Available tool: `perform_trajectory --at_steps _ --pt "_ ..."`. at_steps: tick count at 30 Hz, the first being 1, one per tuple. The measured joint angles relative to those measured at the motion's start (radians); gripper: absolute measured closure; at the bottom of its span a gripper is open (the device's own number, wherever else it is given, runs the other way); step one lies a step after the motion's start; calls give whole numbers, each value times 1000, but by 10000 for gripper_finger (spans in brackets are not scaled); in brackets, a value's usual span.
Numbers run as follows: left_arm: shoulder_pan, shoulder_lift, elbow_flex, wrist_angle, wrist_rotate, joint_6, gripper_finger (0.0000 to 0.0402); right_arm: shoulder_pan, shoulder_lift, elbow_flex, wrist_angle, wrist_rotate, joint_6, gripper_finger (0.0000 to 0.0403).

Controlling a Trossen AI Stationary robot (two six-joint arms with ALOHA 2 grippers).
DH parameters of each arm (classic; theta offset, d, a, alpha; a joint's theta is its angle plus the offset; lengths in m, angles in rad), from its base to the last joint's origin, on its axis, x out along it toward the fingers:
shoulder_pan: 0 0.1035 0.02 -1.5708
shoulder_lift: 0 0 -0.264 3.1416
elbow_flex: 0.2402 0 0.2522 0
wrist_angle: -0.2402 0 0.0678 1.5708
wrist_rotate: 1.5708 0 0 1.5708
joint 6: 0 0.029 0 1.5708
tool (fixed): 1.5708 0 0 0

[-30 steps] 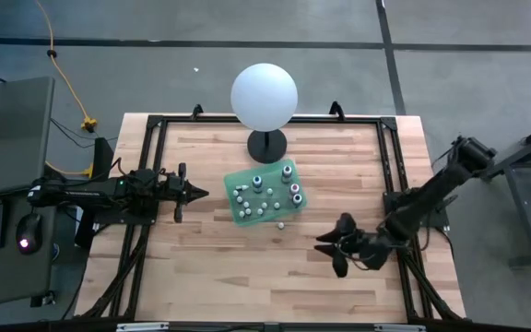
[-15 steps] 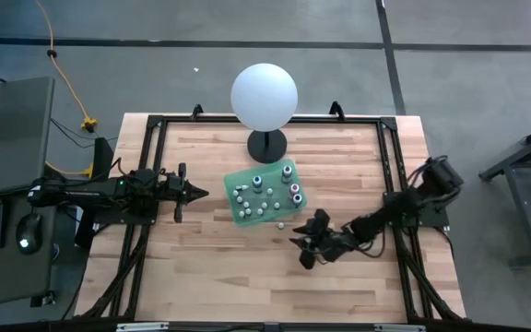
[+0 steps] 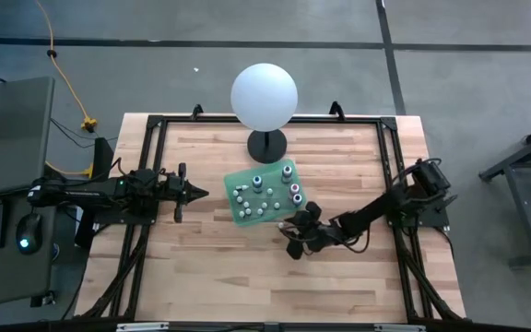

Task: Pick & Place food coloring
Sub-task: Put the small red food coloring bottle into the bin

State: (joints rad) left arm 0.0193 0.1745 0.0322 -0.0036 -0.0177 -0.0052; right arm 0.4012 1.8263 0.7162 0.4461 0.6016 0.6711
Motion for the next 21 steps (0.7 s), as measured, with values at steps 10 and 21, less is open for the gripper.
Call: perform_trajectory --at_steps 10,21 --pt "0 0 0 0 0 0 401 -37 0 0 0 -88 -70 217" --pt "0 0 0 0 0 0 401 -77 0 0 0 -174 -84 217"
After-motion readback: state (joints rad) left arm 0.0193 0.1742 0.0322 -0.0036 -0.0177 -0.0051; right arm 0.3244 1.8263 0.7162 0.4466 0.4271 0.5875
